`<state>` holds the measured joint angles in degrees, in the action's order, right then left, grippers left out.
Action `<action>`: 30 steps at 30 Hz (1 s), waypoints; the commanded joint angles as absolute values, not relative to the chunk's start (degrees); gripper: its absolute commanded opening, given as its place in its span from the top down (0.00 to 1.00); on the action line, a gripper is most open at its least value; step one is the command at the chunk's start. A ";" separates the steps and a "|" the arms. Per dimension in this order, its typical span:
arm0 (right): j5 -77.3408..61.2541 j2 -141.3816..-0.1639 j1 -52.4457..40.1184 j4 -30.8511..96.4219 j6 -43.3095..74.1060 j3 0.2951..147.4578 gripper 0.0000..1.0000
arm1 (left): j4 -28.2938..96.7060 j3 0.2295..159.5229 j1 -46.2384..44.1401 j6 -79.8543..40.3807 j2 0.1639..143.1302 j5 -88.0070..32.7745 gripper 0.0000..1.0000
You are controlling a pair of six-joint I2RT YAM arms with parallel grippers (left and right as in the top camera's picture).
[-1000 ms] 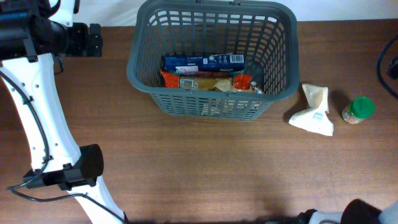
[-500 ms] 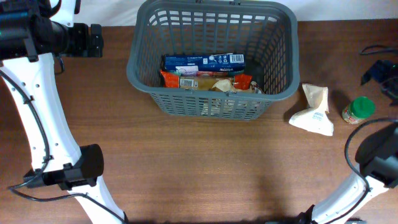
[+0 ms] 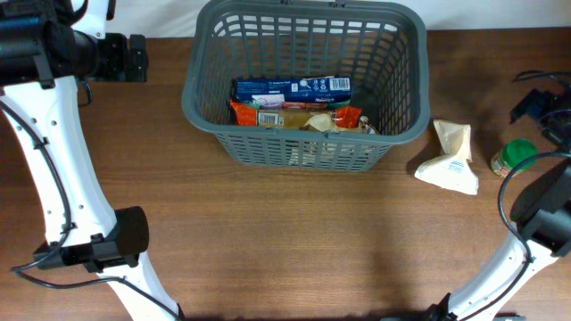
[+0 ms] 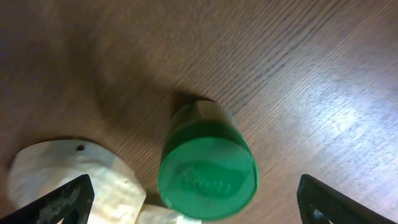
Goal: Pack container
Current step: 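Grasp the green-lidded jar with the right gripper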
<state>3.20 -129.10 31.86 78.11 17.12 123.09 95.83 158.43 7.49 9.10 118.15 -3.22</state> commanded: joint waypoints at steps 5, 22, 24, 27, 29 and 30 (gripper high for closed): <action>3.51 -133.97 32.32 77.56 17.26 121.99 0.02 | 95.88 158.28 7.68 8.19 118.06 -4.08 0.01; 3.49 -134.52 32.34 66.98 17.69 107.02 0.00 | 95.88 158.28 7.66 8.19 118.06 -4.08 0.01; 3.49 -134.52 32.34 67.00 17.67 107.02 0.00 | 95.88 158.28 7.68 8.19 118.06 -4.08 0.01; 3.49 -134.52 32.34 67.26 17.65 107.04 0.06 | 95.88 158.28 7.68 8.19 118.06 -4.08 0.01; 3.51 -134.34 32.34 67.92 17.63 107.04 0.08 | 95.88 158.28 7.66 8.19 118.06 -4.08 0.01; 3.51 -133.84 32.34 68.07 17.65 107.04 0.09 | 95.88 158.28 7.66 8.19 118.06 -4.08 0.01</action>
<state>2.76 -133.69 31.90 67.44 17.50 108.81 95.83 158.43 7.49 9.10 118.15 -3.22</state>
